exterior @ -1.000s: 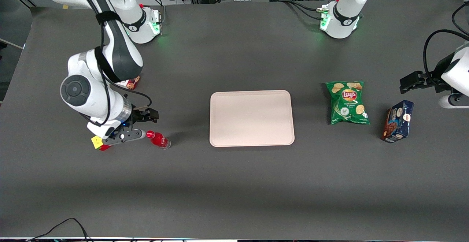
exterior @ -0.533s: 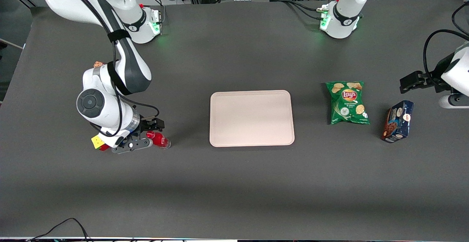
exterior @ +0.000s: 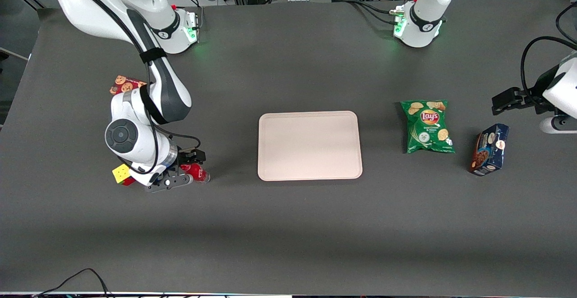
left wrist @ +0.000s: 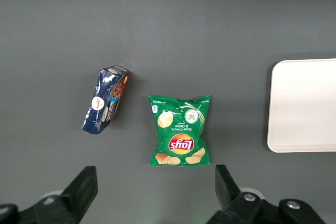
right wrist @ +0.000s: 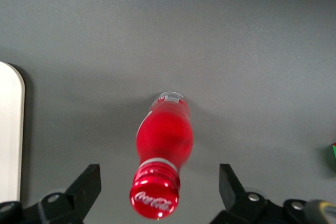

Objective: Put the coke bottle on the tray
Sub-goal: 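Close the right gripper around the bottle's neck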

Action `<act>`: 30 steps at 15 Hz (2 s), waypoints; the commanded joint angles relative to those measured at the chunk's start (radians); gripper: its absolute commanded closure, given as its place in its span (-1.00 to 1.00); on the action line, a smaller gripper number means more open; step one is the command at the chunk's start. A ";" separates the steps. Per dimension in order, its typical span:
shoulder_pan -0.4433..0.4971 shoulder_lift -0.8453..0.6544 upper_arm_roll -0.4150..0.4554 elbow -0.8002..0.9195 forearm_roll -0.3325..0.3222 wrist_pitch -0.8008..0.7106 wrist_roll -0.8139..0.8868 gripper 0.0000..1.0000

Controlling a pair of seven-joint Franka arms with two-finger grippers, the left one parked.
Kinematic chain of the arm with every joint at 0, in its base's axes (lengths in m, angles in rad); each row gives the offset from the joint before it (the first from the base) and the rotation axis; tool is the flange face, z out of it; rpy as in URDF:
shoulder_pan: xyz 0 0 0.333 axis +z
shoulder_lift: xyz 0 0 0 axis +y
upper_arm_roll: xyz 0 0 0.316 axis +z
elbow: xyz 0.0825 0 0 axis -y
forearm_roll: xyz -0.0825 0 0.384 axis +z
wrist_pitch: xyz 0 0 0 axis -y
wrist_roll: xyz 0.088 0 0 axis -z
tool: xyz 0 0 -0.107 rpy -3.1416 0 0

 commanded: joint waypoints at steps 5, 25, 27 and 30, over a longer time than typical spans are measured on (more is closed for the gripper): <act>-0.006 0.025 0.003 0.000 -0.003 0.020 -0.030 -1.00; -0.004 -0.007 0.030 0.022 -0.002 -0.012 -0.030 1.00; -0.004 -0.021 0.030 0.088 0.000 -0.116 -0.027 1.00; -0.004 -0.039 0.030 0.194 0.000 -0.218 -0.029 1.00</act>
